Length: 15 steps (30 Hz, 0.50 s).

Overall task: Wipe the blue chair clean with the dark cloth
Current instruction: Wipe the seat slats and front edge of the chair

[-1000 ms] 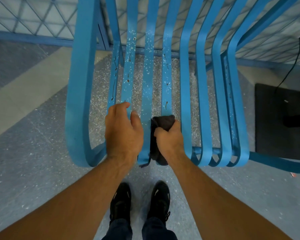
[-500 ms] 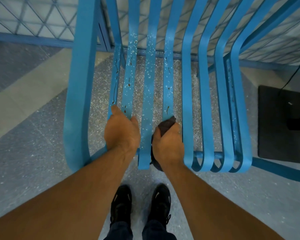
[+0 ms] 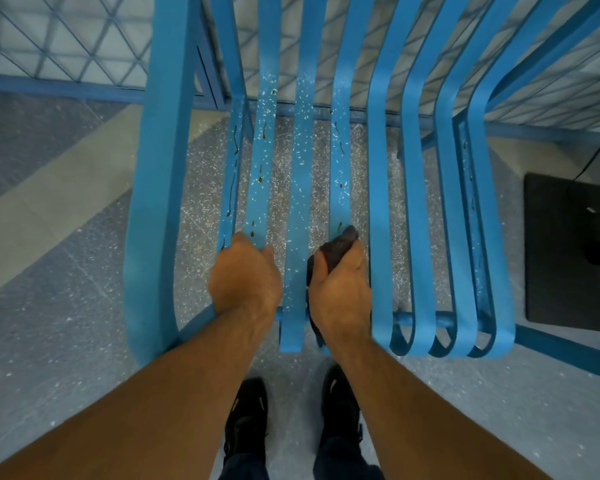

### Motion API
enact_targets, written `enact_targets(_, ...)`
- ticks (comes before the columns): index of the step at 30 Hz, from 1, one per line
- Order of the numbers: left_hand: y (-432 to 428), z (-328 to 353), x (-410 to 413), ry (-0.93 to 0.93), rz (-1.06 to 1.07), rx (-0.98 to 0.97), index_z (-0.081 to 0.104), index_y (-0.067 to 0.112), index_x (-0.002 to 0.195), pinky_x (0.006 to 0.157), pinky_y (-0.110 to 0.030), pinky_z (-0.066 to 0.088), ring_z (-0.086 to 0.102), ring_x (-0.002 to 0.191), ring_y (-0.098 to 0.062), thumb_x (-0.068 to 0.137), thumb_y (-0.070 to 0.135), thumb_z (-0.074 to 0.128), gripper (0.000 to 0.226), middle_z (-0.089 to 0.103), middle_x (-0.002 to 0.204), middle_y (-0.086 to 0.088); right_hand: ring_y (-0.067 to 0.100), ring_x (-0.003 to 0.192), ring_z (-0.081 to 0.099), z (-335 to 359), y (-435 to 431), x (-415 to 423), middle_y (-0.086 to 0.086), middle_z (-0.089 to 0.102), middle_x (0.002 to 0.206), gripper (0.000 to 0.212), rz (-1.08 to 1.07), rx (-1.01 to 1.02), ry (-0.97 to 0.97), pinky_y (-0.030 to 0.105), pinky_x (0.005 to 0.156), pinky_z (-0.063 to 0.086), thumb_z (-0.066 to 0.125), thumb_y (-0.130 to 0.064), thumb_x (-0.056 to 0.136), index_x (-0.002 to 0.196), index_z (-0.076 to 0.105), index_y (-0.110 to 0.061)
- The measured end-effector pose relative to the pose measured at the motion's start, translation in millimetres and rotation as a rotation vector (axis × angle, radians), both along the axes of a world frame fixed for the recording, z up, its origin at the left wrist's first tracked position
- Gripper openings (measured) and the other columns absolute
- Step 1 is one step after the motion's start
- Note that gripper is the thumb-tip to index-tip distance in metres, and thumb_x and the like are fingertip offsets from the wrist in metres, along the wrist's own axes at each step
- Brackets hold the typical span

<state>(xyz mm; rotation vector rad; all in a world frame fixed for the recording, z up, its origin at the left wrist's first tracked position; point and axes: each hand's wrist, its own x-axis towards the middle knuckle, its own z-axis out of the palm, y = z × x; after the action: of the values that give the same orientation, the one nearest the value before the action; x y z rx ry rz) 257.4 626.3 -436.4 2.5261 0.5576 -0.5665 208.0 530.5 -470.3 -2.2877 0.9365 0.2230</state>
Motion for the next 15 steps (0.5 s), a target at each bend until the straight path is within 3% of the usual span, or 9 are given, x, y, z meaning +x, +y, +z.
enact_targets(4,3,-2,1,-0.016,0.008,-0.037,0.057,0.011,0.106,0.064,-0.036,0.054,0.062,0.08,-0.021,0.096,0.039,0.054,0.03,0.064,0.095,-0.006,0.023,0.095,0.062,15,-7,8,0.007,0.06,0.115,0.053,-0.058,0.236,0.016,0.043,0.08,0.056,0.039,-0.052,0.098,0.136,0.036,-0.015)
enact_targets(6,0,0,-1,-0.187,-0.003,-0.09,0.058,0.01,0.114,0.078,-0.037,0.054,0.061,0.094,-0.024,0.097,0.036,0.052,0.032,0.062,0.108,-0.008,0.016,0.09,0.059,23,-24,16,0.004,0.06,0.107,0.056,-0.05,0.434,0.133,0.03,0.077,0.05,0.031,-0.058,0.098,0.129,0.044,-0.013)
enact_targets(7,-6,3,-6,-0.303,-0.031,-0.119,0.057,0.008,0.118,0.088,-0.036,0.05,0.058,0.103,-0.025,0.097,0.032,0.052,0.032,0.059,0.117,-0.009,0.015,0.091,0.056,28,-37,21,0.005,0.06,0.105,0.065,-0.042,0.501,0.233,0.028,0.082,0.045,0.028,-0.064,0.096,0.126,0.049,-0.01)
enact_targets(9,-30,10,-22,-0.434,-0.108,-0.18,0.058,0.006,0.121,0.092,-0.033,0.044,0.056,0.108,-0.026,0.098,0.025,0.053,0.031,0.059,0.12,-0.01,0.022,0.091,0.063,32,-70,27,0.012,0.067,0.1,0.078,-0.071,0.616,0.344,0.038,0.09,0.05,0.035,-0.076,0.087,0.107,0.064,-0.007)
enact_targets(10,-44,12,-33,-0.433,-0.146,-0.203,0.059,0.006,0.12,0.088,-0.035,0.047,0.059,0.104,-0.028,0.097,0.026,0.051,0.032,0.062,0.116,-0.011,0.027,0.083,0.068,36,-85,31,0.015,0.071,0.092,0.068,-0.066,0.612,0.297,0.045,0.087,0.055,0.044,-0.07,0.087,0.095,0.068,-0.006)
enact_targets(12,-72,8,-50,-0.345,-0.207,-0.201,0.057,0.005,0.124,0.084,-0.039,0.052,0.061,0.101,-0.032,0.096,0.035,0.045,0.044,0.064,0.114,-0.014,0.031,0.072,0.067,39,-117,39,0.014,0.07,0.078,0.043,0.116,0.345,0.111,0.045,0.076,0.056,0.053,-0.045,0.094,0.083,0.068,-0.006)
enact_targets(15,-102,-6,-55,-0.12,-0.118,-0.145,0.036,0.002,0.143,0.099,-0.043,0.044,0.05,0.12,-0.034,0.097,0.045,0.038,0.063,0.051,0.135,-0.018,0.035,0.096,0.061,27,-166,52,0.016,0.067,0.103,0.032,0.389,-0.209,-0.129,0.039,0.086,0.048,0.051,-0.032,0.094,0.106,0.067,-0.007)
